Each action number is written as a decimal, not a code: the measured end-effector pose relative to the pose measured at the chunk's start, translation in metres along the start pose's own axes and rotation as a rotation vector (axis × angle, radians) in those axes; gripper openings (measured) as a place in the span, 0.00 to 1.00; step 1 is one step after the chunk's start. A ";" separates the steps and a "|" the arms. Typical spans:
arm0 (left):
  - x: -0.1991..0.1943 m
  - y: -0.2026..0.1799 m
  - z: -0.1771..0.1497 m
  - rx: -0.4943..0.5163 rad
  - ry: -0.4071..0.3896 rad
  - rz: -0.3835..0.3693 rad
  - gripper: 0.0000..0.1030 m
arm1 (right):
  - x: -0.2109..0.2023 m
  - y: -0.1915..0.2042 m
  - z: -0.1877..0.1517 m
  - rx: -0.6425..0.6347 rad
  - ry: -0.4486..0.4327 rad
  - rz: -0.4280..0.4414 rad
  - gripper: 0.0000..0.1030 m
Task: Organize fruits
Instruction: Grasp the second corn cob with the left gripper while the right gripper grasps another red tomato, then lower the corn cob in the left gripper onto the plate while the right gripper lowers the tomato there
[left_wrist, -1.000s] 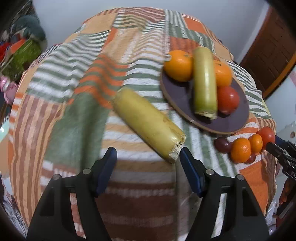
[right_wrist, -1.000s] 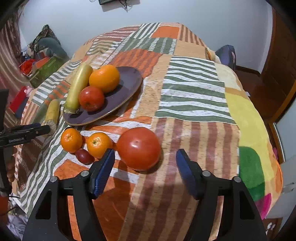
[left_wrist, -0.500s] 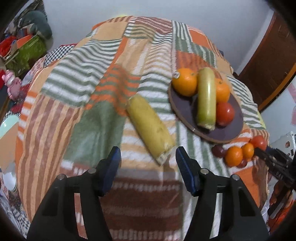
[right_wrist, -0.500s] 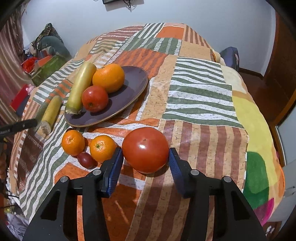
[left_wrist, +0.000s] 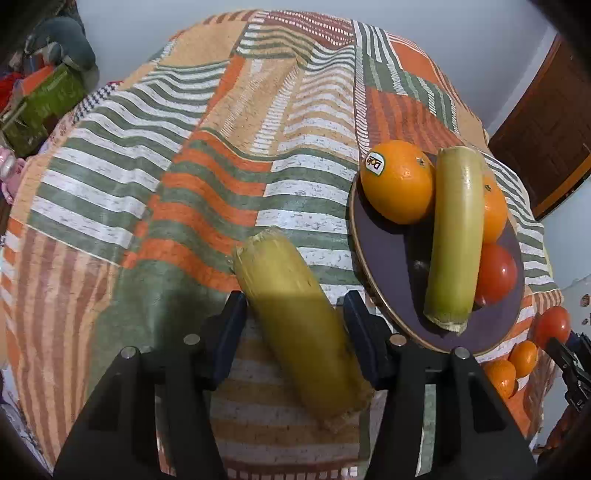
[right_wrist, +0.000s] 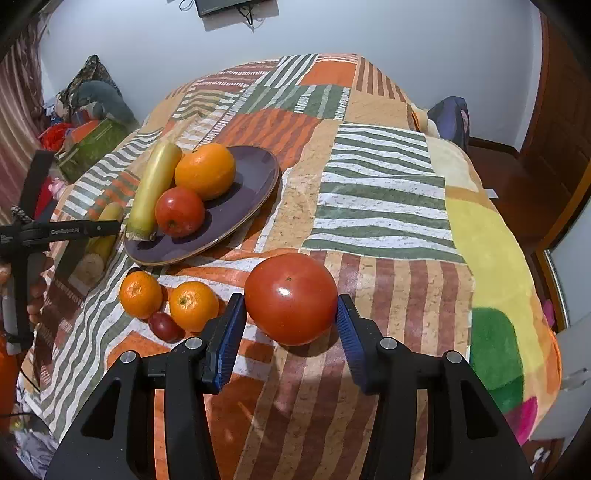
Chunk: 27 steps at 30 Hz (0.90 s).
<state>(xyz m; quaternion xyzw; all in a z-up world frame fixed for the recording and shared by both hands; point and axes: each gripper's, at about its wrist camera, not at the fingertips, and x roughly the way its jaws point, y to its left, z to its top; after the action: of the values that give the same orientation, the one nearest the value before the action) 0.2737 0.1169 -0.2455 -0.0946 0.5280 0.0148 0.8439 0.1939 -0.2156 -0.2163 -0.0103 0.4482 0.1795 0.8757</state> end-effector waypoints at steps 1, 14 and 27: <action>0.001 0.000 0.001 0.004 -0.001 -0.002 0.53 | 0.000 0.001 0.001 -0.004 -0.004 -0.004 0.45; -0.025 -0.009 -0.034 0.134 0.028 -0.060 0.42 | -0.001 0.024 0.030 -0.088 -0.075 0.019 0.45; -0.010 -0.007 -0.021 0.074 0.036 -0.070 0.40 | 0.004 0.034 0.033 -0.100 -0.064 0.043 0.45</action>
<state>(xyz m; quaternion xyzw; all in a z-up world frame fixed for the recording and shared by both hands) 0.2514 0.1072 -0.2440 -0.0821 0.5396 -0.0362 0.8371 0.2111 -0.1762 -0.1948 -0.0386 0.4104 0.2206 0.8840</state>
